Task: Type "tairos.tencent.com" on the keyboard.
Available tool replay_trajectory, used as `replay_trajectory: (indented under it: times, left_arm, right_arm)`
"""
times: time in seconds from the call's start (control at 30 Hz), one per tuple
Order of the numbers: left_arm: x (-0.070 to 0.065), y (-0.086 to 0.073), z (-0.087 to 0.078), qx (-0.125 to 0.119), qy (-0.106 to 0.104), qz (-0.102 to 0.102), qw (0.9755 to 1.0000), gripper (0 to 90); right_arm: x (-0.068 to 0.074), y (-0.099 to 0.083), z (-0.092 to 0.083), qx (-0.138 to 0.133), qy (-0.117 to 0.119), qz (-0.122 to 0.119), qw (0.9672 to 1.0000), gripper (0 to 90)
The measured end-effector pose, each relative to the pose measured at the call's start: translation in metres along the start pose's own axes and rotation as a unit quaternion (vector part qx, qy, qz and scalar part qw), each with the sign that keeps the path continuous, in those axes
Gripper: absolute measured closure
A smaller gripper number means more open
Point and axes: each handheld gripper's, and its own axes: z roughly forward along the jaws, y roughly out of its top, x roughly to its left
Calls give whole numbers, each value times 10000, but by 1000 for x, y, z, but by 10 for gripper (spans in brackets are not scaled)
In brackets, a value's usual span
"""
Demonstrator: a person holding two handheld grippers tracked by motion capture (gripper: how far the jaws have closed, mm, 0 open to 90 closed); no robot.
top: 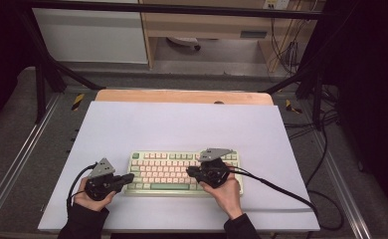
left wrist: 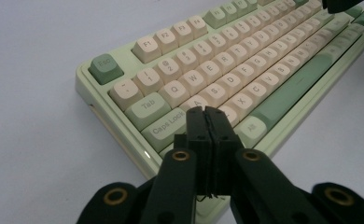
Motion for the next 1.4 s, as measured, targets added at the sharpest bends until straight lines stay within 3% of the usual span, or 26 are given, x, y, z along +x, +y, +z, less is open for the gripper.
replay_trajectory:
  times: [0.2, 0.47, 0.7, 1.03, 1.23, 1.4]
  left_arm:
    - [3, 0, -2, 62, 23, 53, 10000, 718]
    - [11, -3, -9, 19, 19, -28, 10000, 489]
    - [15, -9, -11, 128, 80, -10, 9999, 306]
    - [18, -16, -12, 253, 147, -2, 9996, 89]
    - [19, -21, -12, 281, 138, -26, 9995, 68]
    - [20, -23, -12, 281, 147, -47, 9995, 68]
  right_arm:
    - [-15, -8, -22, -57, -162, 133, 9998, 613]
    - [-37, -28, -53, -188, -474, 310, 9982, 320]
    - [-57, -51, -73, -237, -677, 622, 9955, 155]
    - [-72, -84, -85, -161, -671, 846, 9940, 45]
    - [-76, -100, -88, -48, -703, 939, 9931, 4]
    - [-78, -108, -93, -138, -605, 1019, 9929, 4]
